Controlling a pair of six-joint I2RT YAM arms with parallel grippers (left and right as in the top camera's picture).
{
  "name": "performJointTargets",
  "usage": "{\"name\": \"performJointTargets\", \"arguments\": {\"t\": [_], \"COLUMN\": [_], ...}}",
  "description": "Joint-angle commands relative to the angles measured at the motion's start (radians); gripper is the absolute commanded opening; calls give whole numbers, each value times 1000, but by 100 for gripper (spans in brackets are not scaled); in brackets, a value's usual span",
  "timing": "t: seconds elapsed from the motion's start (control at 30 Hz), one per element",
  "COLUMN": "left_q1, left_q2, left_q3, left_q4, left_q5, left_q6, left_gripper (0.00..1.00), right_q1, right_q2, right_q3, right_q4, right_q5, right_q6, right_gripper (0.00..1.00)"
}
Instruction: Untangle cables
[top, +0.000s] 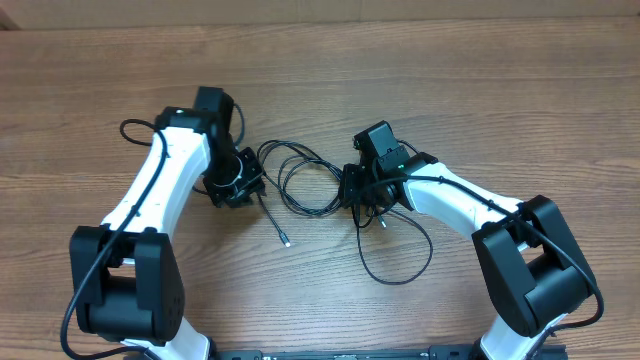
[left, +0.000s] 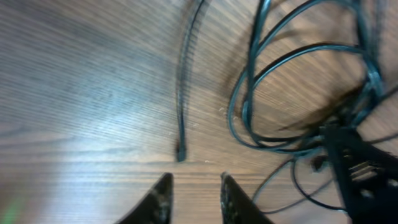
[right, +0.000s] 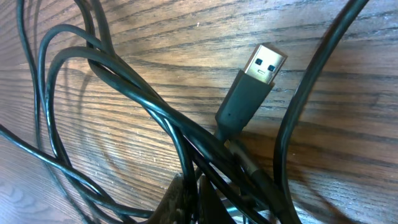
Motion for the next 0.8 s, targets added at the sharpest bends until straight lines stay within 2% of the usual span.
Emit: {"name": "performJointTargets", "arguments": {"t": [0.0,0.07,0.17,0.37,0.5,0.77], "left_q1": [-44,-70,-114,-214,-255,-264], "left_q2": [-8,-1,14,88,146,230], "left_q3": [16,16,16,16,16,16], "left_q4": [5,13,36,89,140,188], "left_q5": [-90,-90,-91,-80,-29,11], "left_q6": [-50,-71,-104,-196,-196,-222], "left_gripper": [38,43,45,44,44,43], "right_q1": [-1,-1,-1,-1,-1,-1], "right_q2": [4,4,4,4,4,4], "right_q3": [-6,-6,-6,-6,-6,-6], "right_q4": [1,1,1,-2,10,13], "right_q5": [14,14,14,-11,-84,-80], "right_q6": [-2,-2,-2,-1,-1,-2], "right_gripper": [4,4,4,4,4,4]}}
